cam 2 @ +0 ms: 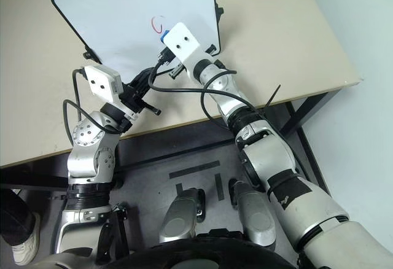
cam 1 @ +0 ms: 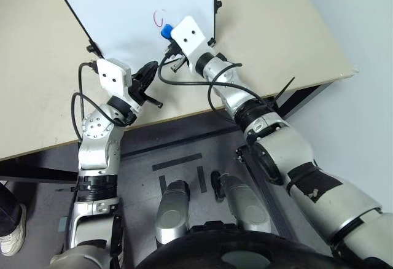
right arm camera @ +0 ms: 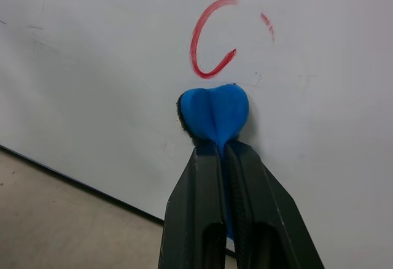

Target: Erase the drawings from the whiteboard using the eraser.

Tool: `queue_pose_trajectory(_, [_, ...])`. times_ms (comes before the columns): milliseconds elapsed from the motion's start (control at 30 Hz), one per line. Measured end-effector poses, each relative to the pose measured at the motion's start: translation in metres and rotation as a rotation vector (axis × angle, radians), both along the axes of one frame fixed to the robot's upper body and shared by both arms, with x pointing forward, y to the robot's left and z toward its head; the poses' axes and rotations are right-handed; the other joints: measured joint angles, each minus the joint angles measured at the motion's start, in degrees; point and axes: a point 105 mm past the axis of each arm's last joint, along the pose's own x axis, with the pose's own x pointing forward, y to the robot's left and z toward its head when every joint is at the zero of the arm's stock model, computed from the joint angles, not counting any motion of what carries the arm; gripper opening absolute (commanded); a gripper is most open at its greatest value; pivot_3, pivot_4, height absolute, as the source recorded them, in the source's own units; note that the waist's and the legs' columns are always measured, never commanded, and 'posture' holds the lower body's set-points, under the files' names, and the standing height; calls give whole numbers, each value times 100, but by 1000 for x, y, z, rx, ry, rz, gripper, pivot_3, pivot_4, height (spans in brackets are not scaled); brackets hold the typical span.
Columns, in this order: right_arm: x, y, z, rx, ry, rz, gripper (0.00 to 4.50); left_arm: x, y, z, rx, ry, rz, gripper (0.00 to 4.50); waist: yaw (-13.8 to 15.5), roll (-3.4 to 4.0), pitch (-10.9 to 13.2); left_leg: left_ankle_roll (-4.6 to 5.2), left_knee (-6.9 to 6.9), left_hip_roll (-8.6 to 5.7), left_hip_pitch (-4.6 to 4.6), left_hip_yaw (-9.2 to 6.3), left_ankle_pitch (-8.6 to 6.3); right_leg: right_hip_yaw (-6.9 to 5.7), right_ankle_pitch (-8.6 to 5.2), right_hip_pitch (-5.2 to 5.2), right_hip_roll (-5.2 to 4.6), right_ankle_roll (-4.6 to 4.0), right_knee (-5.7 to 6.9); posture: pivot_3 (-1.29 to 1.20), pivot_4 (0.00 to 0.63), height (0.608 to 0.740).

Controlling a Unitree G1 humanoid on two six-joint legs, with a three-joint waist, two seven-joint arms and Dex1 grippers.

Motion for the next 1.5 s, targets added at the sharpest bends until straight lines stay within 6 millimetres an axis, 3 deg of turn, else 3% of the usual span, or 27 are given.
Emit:
queue_pose_trajectory(167, [10,-8,43,49,-98,-34,15,0,0,0,0,0,-1,0,-4,-1,0,1,1,-1,1,0,1,0,-19,-1,1,-13,-4,0,150,740])
queue_pose_trajectory(300, [10,-6,59,81,-131,-30,15,0,-1,0,-1,0,-2,0,-7,-2,0,4,1,0,8,-1,2,-1,-16,-2,4,-6,-3,0,150,740])
queue_pose_trajectory(400, [4,3,53,85,-116,0,15,0,-1,0,-2,1,-3,0,-10,-2,0,4,0,0,9,-1,2,-1,-1,-5,5,20,-1,0,150,740])
queue_pose_trajectory(667, [-13,25,3,-8,-7,82,15,0,-3,-1,-5,2,-7,0,-10,-1,0,0,-8,0,6,0,0,-1,6,-11,4,2,-2,0,150,740])
queue_pose_trajectory(733, [-13,25,-2,-29,0,83,15,0,-3,-1,-7,2,-8,0,-3,-2,0,-3,-8,0,5,0,-2,-1,8,-9,3,-5,-3,0,150,740])
queue_pose_trajectory(1000, [-7,16,5,-29,-20,53,15,0,-4,-1,-10,3,-9,0,8,-2,0,-4,-7,0,5,-1,-2,-1,7,-9,3,-6,-1,0,150,740])
queue_pose_trajectory(1300, [2,10,55,47,-134,25,15,0,-4,-1,-10,3,-9,0,1,-4,-1,0,0,0,9,-1,0,-1,-5,-9,5,4,-3,0,150,740])
queue_pose_trajectory(1400, [-2,14,47,46,-119,38,15,0,-4,-1,-10,3,-9,0,-1,-4,-1,0,-2,0,10,-1,0,-2,2,-11,6,16,1,0,150,740])
queue_pose_trajectory(1500, [-8,21,25,21,-72,61,15,0,-4,-1,-10,3,-9,0,-3,-4,-1,-2,-4,0,10,0,-1,-2,5,-12,5,10,0,0,150,740])
